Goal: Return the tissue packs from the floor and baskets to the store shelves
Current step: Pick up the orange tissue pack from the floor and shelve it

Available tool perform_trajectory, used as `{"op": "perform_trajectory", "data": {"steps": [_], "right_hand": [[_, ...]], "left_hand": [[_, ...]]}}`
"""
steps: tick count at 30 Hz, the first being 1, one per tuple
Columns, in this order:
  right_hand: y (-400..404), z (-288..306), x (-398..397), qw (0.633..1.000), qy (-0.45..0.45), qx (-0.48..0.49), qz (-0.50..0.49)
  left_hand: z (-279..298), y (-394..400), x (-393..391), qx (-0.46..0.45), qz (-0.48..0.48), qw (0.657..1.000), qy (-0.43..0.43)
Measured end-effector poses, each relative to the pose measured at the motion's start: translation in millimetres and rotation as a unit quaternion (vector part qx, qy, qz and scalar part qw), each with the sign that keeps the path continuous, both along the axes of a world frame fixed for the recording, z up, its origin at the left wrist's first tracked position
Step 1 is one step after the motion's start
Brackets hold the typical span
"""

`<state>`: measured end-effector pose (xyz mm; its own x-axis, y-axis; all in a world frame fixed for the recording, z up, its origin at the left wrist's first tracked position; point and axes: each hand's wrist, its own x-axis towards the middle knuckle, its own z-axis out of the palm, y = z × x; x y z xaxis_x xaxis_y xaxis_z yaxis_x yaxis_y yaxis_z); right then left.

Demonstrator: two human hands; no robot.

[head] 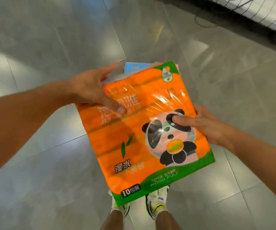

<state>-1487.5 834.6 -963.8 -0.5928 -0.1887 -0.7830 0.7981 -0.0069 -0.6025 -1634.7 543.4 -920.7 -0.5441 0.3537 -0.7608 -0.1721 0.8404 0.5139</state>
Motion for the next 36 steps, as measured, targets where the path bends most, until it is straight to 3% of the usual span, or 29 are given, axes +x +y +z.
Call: {"op": "perform_trajectory", "data": {"steps": [3,4,6,8,11,14,18,25,29,36], "right_hand": [[5,13,-8,0.997,0.01,-0.001,-0.074],[5,20,-11,0.995,0.018,0.004,-0.099],[5,37,-19,0.988,0.043,0.003,-0.146],[5,65,-28,0.984,0.062,-0.005,-0.165],[19,125,-44,0.981,0.088,0.002,-0.174],[36,213,-68,0.973,0.133,0.044,-0.183],[55,362,-94,0.939,0.219,0.098,-0.247],[94,613,-59,0.914,0.32,0.172,-0.18],[124,696,-7,0.851,0.357,0.269,-0.277],[179,780,98,0.724,0.423,0.321,-0.439]], "left_hand": [[5,2,25,0.008,0.19,0.956,0.223],[9,7,40,0.009,0.276,0.931,0.24],[25,19,66,0.054,0.44,0.883,0.152],[51,22,74,0.129,0.492,0.86,0.049],[108,16,57,0.195,0.414,0.889,0.009],[182,27,34,0.244,0.375,0.895,-0.012],[309,59,-3,0.289,0.366,0.884,0.036],[540,125,-18,0.36,0.275,0.888,0.079],[644,179,-11,0.384,0.165,0.904,0.088],[767,284,36,0.425,-0.005,0.897,0.12]]}}
